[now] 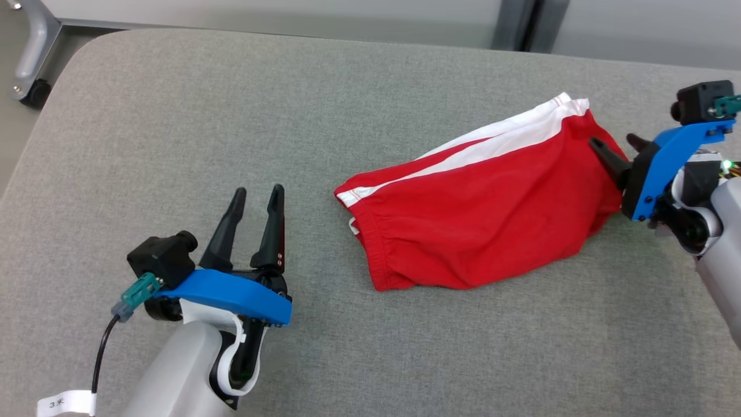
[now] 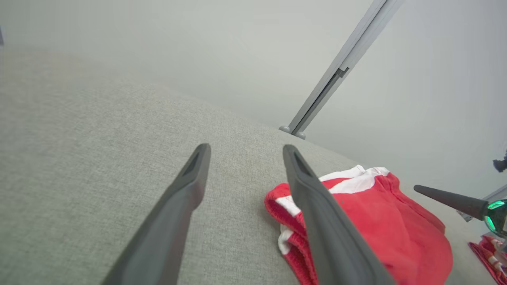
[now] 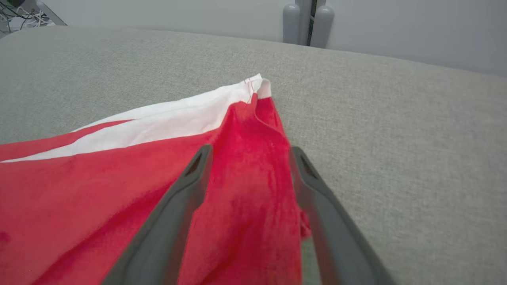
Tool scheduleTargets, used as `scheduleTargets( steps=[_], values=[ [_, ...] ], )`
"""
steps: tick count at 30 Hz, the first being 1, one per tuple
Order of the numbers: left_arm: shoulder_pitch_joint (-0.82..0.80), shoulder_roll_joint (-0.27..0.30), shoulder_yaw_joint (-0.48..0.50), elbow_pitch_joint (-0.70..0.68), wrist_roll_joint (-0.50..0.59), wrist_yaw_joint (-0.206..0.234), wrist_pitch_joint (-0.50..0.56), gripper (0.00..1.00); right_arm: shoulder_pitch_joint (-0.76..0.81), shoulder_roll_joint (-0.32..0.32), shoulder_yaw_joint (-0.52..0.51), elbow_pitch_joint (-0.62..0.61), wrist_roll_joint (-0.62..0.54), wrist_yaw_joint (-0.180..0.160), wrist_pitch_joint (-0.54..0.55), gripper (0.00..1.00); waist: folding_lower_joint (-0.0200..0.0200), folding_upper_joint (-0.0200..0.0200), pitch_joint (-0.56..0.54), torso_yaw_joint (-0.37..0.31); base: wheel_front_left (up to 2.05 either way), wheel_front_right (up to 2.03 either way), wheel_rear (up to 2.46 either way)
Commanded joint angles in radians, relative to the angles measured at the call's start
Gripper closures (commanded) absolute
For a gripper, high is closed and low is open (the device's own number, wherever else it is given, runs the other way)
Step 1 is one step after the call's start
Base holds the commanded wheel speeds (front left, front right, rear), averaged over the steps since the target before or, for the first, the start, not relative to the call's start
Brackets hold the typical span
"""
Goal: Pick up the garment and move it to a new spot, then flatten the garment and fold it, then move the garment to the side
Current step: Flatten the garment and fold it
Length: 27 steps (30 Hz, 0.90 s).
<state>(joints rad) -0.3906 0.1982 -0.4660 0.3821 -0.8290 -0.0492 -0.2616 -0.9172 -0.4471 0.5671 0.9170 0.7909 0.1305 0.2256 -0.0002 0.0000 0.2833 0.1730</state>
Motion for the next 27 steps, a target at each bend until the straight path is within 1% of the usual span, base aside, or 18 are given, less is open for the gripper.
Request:
scheduleTargets(
  steps=[1,4,6,9,13,19,21,22,23,24,27],
  values=[
    [0.008,0.001,0.021,-0.018,0.046,0.002,-0.004,0.00,-0.002,-0.010,-0.011,0.012,0.004,0.001,-0.013,0.00,0.0002,0.0000,0.011,0.009,0.00,0.00,0.00],
    [0.024,-0.018,0.058,-0.042,0.135,-0.005,-0.004,0.00,-0.020,-0.016,-0.033,0.048,-0.001,0.001,-0.037,0.00,0.0002,0.0000,0.030,0.025,0.00,0.00,0.00],
    [0.028,-0.036,0.083,-0.057,0.173,-0.015,-0.004,0.00,-0.030,-0.014,-0.043,0.073,-0.005,0.001,-0.046,0.00,0.0002,0.0000,0.044,0.036,0.00,0.00,0.00],
    [0.035,-0.055,0.103,-0.065,0.223,-0.031,-0.004,0.00,-0.047,-0.001,-0.046,0.114,-0.014,0.001,-0.033,0.00,0.0002,0.0000,0.066,0.051,0.00,0.00,0.00],
    [0.036,-0.078,0.123,-0.067,0.263,-0.048,-0.004,0.00,-0.073,0.009,-0.045,0.182,-0.045,0.001,-0.030,0.00,0.0002,0.0000,0.084,0.070,0.00,0.00,0.00],
    [0.045,-0.099,0.154,-0.058,0.298,-0.065,-0.004,0.00,-0.076,0.064,-0.047,0.274,-0.068,0.001,-0.031,0.00,0.0002,0.0000,0.091,0.083,0.00,0.00,0.00],
    [0.044,-0.101,0.161,-0.053,0.310,-0.068,-0.004,0.00,-0.067,0.090,-0.035,0.291,-0.075,0.003,-0.009,0.00,0.0002,0.0000,0.092,0.083,0.00,0.00,0.00],
    [0.043,-0.103,0.165,-0.051,0.315,-0.070,-0.004,0.00,-0.064,0.098,-0.032,0.297,-0.077,0.003,-0.007,0.52,0.0002,0.0000,0.093,0.082,0.00,0.00,0.00],
    [0.042,-0.104,0.171,-0.049,0.320,-0.072,-0.004,0.00,-0.062,0.105,-0.025,0.296,-0.083,0.004,-0.013,0.87,0.0002,0.0000,0.092,0.079,0.00,0.00,0.00],
    [0.042,-0.104,0.177,-0.048,0.324,-0.074,-0.004,0.00,-0.058,0.111,-0.022,0.296,-0.083,0.004,-0.020,1.00,0.0002,0.0000,0.092,0.075,0.00,0.00,0.00],
    [0.048,-0.102,0.188,-0.040,0.333,-0.076,-0.004,0.00,-0.048,0.100,-0.021,0.295,-0.093,0.001,-0.057,1.00,0.0002,0.0000,0.080,0.058,0.00,0.00,0.00]
  ],
)
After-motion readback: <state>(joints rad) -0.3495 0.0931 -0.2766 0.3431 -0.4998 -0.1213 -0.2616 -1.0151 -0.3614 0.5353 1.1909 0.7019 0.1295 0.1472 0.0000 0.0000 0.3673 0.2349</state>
